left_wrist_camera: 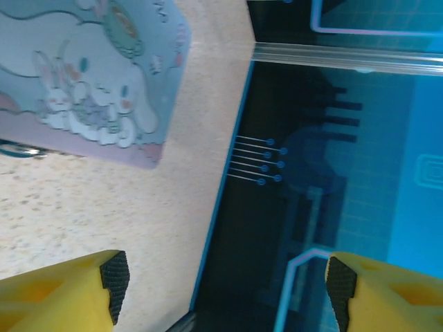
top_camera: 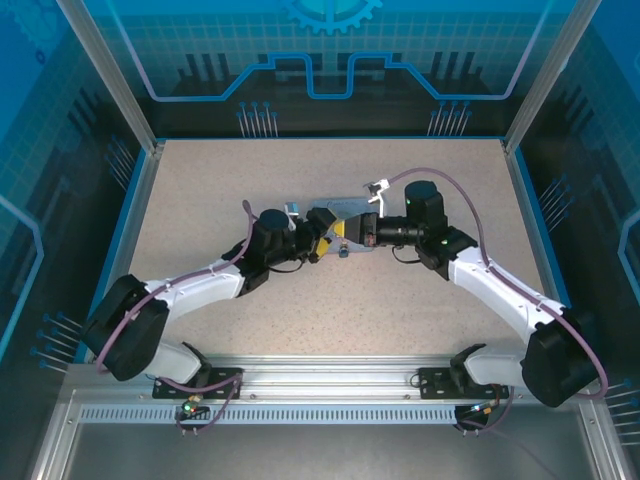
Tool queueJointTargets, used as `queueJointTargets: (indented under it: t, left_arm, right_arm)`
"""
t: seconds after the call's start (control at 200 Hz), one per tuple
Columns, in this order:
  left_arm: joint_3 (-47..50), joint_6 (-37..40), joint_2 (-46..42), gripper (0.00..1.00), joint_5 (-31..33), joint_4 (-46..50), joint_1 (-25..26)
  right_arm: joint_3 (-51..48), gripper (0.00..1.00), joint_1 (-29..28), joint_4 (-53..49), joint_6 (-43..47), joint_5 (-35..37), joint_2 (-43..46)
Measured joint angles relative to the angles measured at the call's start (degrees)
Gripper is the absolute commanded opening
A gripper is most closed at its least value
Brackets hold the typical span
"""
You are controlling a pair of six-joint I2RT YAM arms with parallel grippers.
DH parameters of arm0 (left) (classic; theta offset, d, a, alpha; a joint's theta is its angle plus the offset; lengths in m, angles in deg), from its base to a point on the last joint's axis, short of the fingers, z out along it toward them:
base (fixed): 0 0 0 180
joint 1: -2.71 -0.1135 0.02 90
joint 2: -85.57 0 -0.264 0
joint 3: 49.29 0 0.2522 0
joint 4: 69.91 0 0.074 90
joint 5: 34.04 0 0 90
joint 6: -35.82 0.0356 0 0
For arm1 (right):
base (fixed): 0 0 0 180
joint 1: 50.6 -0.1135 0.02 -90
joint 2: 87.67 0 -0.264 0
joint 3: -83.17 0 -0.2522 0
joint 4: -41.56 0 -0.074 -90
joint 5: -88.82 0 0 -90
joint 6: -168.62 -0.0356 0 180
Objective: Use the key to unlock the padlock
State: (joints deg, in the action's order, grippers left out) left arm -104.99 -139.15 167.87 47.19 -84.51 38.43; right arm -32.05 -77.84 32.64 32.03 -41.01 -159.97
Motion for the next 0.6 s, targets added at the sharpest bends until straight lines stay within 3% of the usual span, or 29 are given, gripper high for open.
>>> queueJointTargets:
  t: [0.25, 0.6]
  left_arm:
    - [0.0, -10.7, 1.5, 0.67, 1.8, -8.5, 2.3]
    - [0.2, -15.7, 2.8, 0.62, 3.0, -12.8, 4.5]
  right_arm:
    - [-2.6, 0.00, 0.3, 1.5, -1.4, -0.1, 0.1]
    - [-3.7, 0.00, 2.0, 4.1, -2.1, 0.3, -0.2]
